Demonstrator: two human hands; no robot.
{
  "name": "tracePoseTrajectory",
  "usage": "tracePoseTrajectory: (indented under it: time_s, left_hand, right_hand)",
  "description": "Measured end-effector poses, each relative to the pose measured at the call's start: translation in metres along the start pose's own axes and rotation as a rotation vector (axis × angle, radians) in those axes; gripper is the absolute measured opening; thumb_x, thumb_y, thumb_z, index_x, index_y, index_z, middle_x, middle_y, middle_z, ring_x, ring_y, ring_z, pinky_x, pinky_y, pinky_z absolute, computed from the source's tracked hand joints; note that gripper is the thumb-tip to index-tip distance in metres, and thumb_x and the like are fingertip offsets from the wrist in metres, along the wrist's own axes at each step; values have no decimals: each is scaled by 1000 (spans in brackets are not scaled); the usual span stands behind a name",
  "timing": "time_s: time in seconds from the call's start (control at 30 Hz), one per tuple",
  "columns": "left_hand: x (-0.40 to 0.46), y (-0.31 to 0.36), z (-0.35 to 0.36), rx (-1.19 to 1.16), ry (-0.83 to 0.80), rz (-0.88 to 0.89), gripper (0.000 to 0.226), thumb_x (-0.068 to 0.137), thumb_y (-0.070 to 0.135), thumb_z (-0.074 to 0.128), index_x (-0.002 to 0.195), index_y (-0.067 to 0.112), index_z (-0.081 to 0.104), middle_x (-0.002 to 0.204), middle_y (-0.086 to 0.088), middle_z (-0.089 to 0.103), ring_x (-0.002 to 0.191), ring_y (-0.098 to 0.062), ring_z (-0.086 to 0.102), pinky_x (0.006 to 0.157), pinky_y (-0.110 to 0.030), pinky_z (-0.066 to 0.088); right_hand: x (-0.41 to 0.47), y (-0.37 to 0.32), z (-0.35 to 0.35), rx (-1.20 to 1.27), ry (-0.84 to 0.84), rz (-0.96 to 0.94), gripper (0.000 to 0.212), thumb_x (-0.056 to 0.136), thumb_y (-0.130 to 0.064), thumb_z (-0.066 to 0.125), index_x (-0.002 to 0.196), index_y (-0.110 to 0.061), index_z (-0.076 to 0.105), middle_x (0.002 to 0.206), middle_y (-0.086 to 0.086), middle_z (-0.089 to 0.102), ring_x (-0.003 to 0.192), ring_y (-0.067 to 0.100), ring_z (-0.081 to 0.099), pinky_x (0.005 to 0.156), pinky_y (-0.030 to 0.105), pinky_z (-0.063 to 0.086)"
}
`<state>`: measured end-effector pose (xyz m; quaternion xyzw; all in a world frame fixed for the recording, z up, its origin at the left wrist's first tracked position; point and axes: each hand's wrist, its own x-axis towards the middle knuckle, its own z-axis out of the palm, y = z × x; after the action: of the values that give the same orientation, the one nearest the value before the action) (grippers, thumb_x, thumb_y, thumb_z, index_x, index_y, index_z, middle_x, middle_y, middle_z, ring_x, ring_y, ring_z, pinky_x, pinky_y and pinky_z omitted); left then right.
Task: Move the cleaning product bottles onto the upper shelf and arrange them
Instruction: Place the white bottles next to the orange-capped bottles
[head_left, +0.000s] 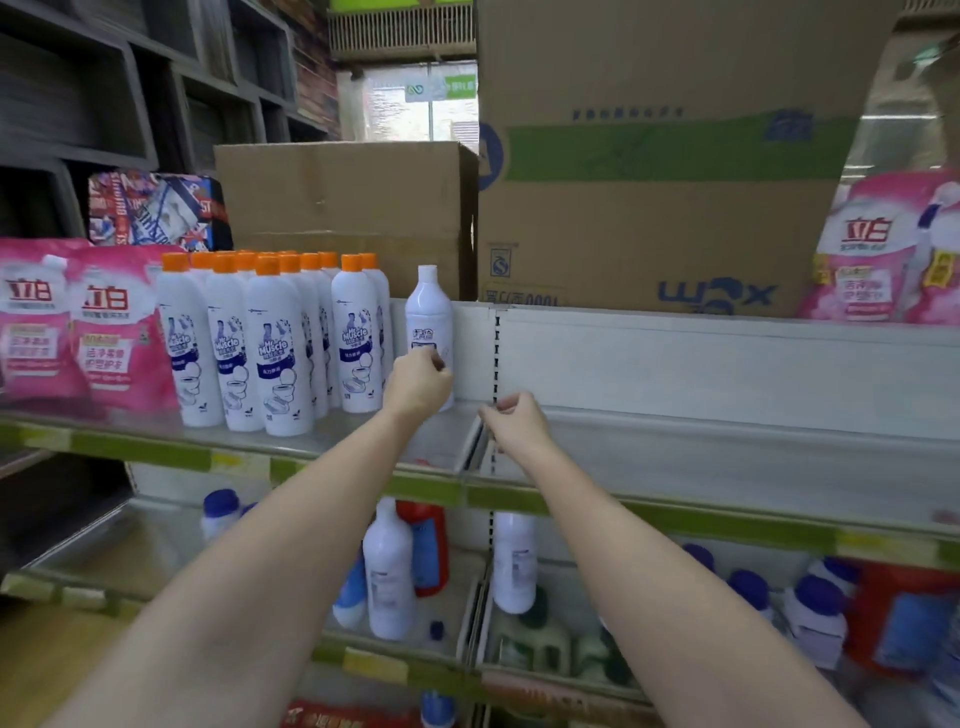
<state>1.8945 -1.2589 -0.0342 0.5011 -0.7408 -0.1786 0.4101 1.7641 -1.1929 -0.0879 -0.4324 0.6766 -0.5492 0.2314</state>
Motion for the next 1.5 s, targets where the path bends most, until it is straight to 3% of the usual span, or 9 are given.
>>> tracePoseTrajectory:
  time_s: [0.27, 0.5, 0.63, 0.77, 0.87, 1.0, 1.17, 1.27, 1.5]
  left_hand:
    - [-109, 16, 13, 34, -55, -92, 29, 95, 25, 54, 83, 1, 65, 77, -16, 71, 73, -33, 70, 73, -44, 60]
    - [-199, -10, 39, 100, -106, -220, 28, 88, 16, 57, 61, 17, 54, 73, -14, 70, 78, -35, 70, 75, -44, 59]
    - [-235, -28, 62, 82, -159, -271, 34, 90, 8, 58, 59, 17, 48, 65, -4, 53, 79, -36, 64, 75, -44, 57]
    - [-251, -38, 84, 86, -234, -318, 12, 93, 13, 57, 83, 6, 61, 86, -11, 66, 85, -29, 61, 69, -32, 44]
    - [-253, -46, 103, 84, -265, -328, 17, 92, 14, 56, 98, 1, 66, 94, -14, 69, 82, -26, 58, 66, -29, 43]
    - [-242, -61, 128, 44, -333, -307, 19, 90, 14, 58, 97, -2, 66, 93, -19, 70, 81, -31, 62, 73, -36, 50]
    - [-210, -84, 154, -42, -391, -338, 7, 94, 15, 62, 99, 11, 62, 97, -8, 64, 85, -20, 54, 73, -28, 42]
    - [-186, -108, 173, -69, -441, -341, 26, 94, 19, 66, 117, 5, 62, 110, -11, 66, 94, -23, 57, 78, -29, 43]
    - [-127, -144, 203, -243, -555, -397, 52, 86, 20, 77, 129, 9, 50, 114, -6, 61, 106, -24, 60, 90, -35, 49]
  right_hand:
    - [-70, 28, -70, 54, -158, -25, 22, 91, -15, 71, 84, -22, 51, 85, 5, 64, 69, 17, 63, 65, 33, 52]
    - [-125, 88, -92, 22, -334, 57, 19, 95, -10, 66, 88, -16, 49, 79, 7, 61, 69, 22, 60, 57, 30, 51]
    - [-144, 133, -98, -22, -377, 144, 16, 97, -10, 64, 92, -15, 49, 85, 7, 60, 70, 18, 58, 62, 31, 51]
    - [-148, 166, -97, -76, -363, 184, 15, 95, -15, 67, 94, -19, 53, 101, 9, 66, 85, 23, 66, 84, 44, 58]
    - [-148, 183, -94, -87, -350, 221, 17, 94, -16, 69, 94, -22, 53, 106, 5, 65, 95, 22, 67, 92, 45, 58]
    - [-136, 197, -82, -111, -336, 261, 16, 95, -18, 68, 101, -22, 54, 105, -2, 63, 98, 19, 64, 97, 42, 54]
    - [-115, 211, -65, -134, -281, 280, 18, 95, -17, 68, 108, -18, 56, 101, -5, 60, 98, 18, 62, 98, 39, 52]
    - [-97, 223, -51, -174, -269, 296, 18, 95, -20, 68, 107, -21, 56, 103, -5, 62, 97, 15, 61, 98, 39, 51]
    - [-56, 235, -15, -123, -175, 364, 35, 96, -22, 69, 126, -12, 56, 116, -3, 62, 104, 15, 59, 88, 30, 46]
